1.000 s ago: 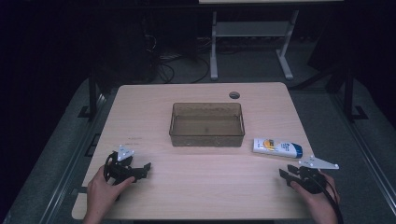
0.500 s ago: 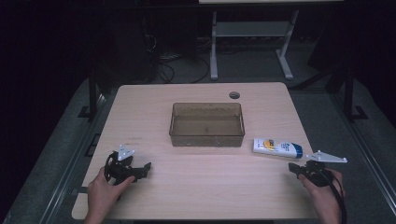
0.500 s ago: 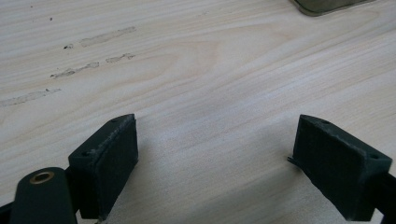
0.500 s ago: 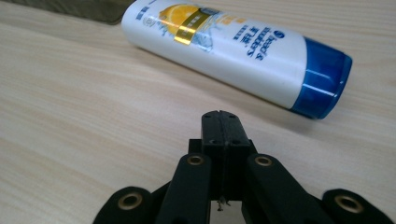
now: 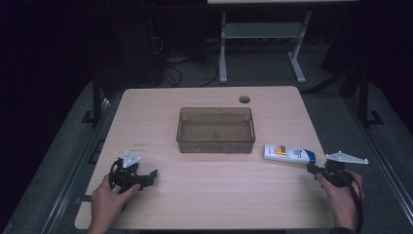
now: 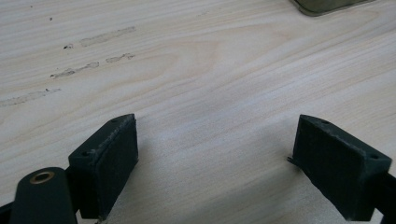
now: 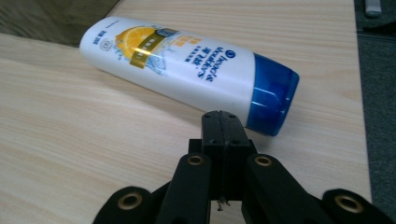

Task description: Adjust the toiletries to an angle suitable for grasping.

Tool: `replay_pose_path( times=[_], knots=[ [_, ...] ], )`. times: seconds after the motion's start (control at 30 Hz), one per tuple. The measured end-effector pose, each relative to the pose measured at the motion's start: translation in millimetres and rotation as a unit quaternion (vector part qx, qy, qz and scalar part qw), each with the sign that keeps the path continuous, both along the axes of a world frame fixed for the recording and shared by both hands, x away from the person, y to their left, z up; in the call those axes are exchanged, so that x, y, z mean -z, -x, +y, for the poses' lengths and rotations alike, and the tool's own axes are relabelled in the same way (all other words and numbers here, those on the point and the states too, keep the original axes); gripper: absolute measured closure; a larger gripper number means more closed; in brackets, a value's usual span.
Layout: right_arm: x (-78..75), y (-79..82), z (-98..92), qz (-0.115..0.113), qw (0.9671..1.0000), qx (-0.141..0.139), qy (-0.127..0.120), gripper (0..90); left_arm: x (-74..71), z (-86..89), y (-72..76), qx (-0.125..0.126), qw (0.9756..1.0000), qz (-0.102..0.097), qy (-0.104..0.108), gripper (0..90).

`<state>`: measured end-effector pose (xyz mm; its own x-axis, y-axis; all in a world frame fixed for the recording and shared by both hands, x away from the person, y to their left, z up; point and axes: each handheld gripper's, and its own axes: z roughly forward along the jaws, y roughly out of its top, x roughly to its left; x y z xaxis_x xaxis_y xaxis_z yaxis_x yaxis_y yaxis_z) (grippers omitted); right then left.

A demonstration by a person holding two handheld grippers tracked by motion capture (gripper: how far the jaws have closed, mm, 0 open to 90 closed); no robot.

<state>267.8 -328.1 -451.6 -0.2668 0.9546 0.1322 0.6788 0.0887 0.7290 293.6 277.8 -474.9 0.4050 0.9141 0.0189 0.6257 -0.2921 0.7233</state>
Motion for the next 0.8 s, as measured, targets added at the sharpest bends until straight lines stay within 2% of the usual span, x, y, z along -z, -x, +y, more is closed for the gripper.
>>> replay_pose_path(
  times=[0.47, 0.8],
  knots=[
    [4.5, -15.1, -8.1, 0.010, 0.9996, 0.024, 0.004, 90.0, -0.1, 0.0, 0.1, 0.000, 1.0000, 0.001, 0.000, 13.0],
    [4.8, -24.5, -8.9, 0.009, 0.9996, 0.027, 0.005, 90.0, 0.1, -0.1, 0.0, -0.001, 1.0000, 0.000, 0.001, 13.0]
  ],
)
